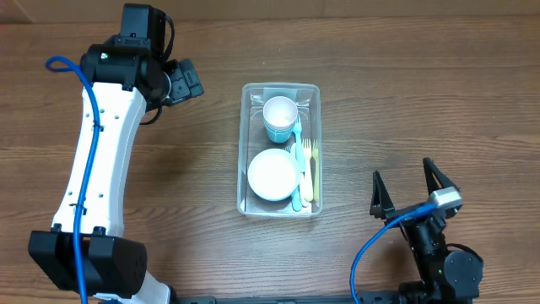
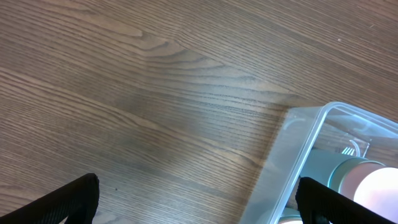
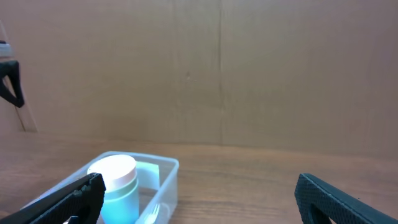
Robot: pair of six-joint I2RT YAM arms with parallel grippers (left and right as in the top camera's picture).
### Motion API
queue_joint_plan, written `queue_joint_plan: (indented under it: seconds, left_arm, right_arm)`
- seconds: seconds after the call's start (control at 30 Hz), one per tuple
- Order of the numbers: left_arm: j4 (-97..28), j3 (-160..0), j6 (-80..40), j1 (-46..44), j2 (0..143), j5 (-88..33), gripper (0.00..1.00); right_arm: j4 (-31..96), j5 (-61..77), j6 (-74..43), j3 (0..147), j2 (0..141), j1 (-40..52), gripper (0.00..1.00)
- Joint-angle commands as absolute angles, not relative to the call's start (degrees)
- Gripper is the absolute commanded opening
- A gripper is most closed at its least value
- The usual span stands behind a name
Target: Pack container
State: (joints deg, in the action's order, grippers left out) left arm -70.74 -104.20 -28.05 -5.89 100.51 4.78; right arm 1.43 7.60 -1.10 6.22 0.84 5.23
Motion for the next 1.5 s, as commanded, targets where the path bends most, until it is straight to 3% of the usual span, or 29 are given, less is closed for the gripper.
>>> queue_joint_plan:
  seconds: [0.0,1.27,1.47]
  left_arm:
    - [-70.7,-105.2,-27.0,-5.7,100.0,4.9,1.0]
    - [-70.7,-105.2,-27.0,-5.7,99.9,4.9,1.0]
    - [-70.7,-105.2,-27.0,-5.8,89.3,4.9,1.0]
  right_arm:
    - [-0.4,6.8,-4.5,3.2,0.2,4.8,1.0]
    - [4.0,6.9,-4.6,0.4,0.2,4.8,1.0]
    - [4.0,6.9,-4.6,0.4,0.2,4.8,1.0]
